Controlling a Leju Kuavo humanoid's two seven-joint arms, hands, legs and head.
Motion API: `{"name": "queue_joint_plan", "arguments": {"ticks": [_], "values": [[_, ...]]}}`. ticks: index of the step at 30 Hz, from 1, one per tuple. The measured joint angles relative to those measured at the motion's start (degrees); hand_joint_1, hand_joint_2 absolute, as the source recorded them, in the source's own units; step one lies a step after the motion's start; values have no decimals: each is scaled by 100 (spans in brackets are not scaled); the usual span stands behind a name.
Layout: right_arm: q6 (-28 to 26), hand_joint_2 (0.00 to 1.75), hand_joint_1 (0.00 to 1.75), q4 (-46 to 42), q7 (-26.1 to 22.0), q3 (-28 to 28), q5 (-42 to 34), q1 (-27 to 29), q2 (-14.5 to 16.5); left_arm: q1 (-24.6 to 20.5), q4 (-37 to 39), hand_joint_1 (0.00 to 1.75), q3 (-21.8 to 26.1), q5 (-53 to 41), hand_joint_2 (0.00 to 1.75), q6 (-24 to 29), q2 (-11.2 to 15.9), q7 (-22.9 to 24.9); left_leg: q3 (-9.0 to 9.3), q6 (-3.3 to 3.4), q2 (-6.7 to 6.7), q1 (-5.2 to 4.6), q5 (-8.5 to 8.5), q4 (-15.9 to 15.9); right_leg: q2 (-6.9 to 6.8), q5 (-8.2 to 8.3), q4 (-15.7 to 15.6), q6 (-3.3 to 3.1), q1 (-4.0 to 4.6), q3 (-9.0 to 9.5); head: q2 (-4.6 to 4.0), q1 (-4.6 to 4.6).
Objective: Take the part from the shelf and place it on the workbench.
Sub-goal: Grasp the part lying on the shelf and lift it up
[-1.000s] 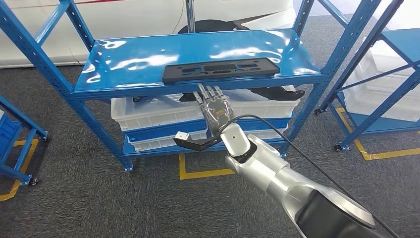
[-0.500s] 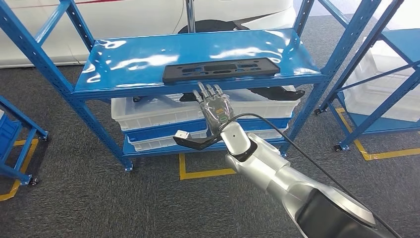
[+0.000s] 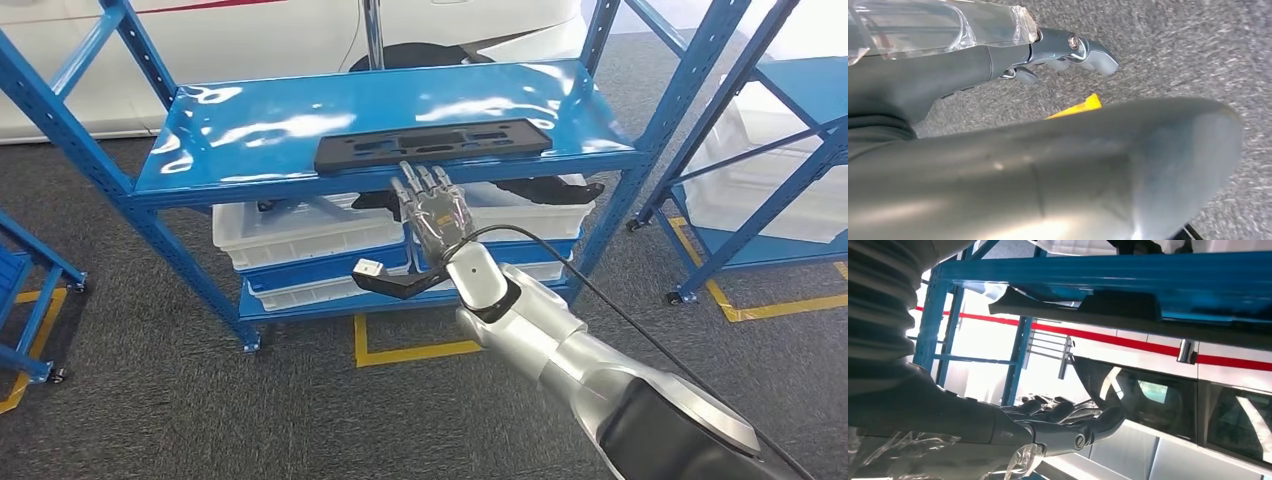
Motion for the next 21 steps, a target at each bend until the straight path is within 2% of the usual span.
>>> {"name": "queue_joint_plan", "arguments": {"ticks": [1,2,5,6,7,9,10,11,12,13,14,15,16,17,18,20,21], "values": [[13,175,0,3,-1,1,-10,-4,5,-4,2,0,0,-3,0,0,5,-4,1,-43,5,-10,-28,10,-22,49,-215,-15,2,93,0,-1],[25,175,0,7,-2,2,-21,-6,10,-4,4,0,0,-4,0,0,11,-8,-7,-75,14,-21,-45,12,-27,25,-289,-49,17,116,1,-4],[41,175,0,11,-2,4,-35,-10,22,8,7,0,-1,-5,0,0,15,-9,-33,-132,39,-1,-112,56,25,-19,-280,-201,42,89,1,-19],[40,175,0,11,-2,4,-37,-20,28,7,7,0,-2,-5,0,0,15,-9,-111,-147,36,10,-204,228,42,-29,-283,-243,42,99,0,-21],[40,175,0,10,-2,4,-37,-30,35,4,7,0,-3,-5,0,0,15,-9,-250,-158,26,15,-330,509,55,-40,-286,-275,46,117,0,-25],[38,175,0,11,-2,4,-34,-32,48,3,7,0,-4,-5,0,0,15,-9,-762,-157,11,1,-620,1411,84,-72,-286,-324,79,149,0,-32],[37,175,0,11,-3,5,-29,-21,52,10,7,0,-4,-5,0,0,15,-8,-1013,-149,8,-10,-680,1776,102,-88,-286,-343,101,168,0,-33],[35,175,0,11,-5,7,-23,-11,56,20,7,0,-5,-5,0,0,15,-8,-1198,-129,6,-23,-640,1971,124,-109,-286,-363,123,192,0,-34],[34,175,0,10,-7,9,-13,-6,64,30,7,0,-7,-5,0,0,15,-7,-1246,-99,4,-39,-468,1875,145,-130,-286,-375,144,225,0,-34],[34,175,0,9,-8,11,2,-9,75,37,7,0,-10,-5,0,0,15,-7,-1186,-57,-1,-58,-211,1570,165,-153,-286,-384,161,263,0,-34],[34,175,0,8,-9,13,19,-18,89,39,9,0,-15,-5,0,0,18,-7,-1044,0,-20,-86,81,1109,181,-178,-290,-387,170,302,0,-34],[34,175,0,6,-11,14,38,-29,110,37,13,0,-20,-5,0,0,20,-7,-884,50,-37,-113,292,680,202,-204,-289,-380,188,332,0,-36],[34,175,0,4,-16,19,61,-38,129,30,17,0,-26,-6,0,0,22,-7,-768,83,-53,-138,412,384,219,-226,-290,-368,197,348,0,-37],[34,175,0,3,-22,26,79,-40,149,25,22,0,-31,-7,0,0,25,-7,-696,104,-65,-161,458,209,233,-244,-290,-352,199,354,0,-37],[35,175,0,2,-33,36,103,-38,168,21,23,0,-34,-8,0,0,25,-7,-673,106,-64,-175,436,179,244,-256,-291,-331,201,353,0,-38],[38,175,0,-9,-58,57,137,-31,201,20,24,0,-38,-8,0,0,22,-8,-636,121,-60,-158,439,138,227,-303,-261,-279,199,353,0,-37],[39,175,0,-17,-77,67,149,-32,215,20,24,0,-38,-8,0,0,21,-8,-607,141,-57,-139,438,115,202,-377,-146,-251,200,313,0,-33]]}}
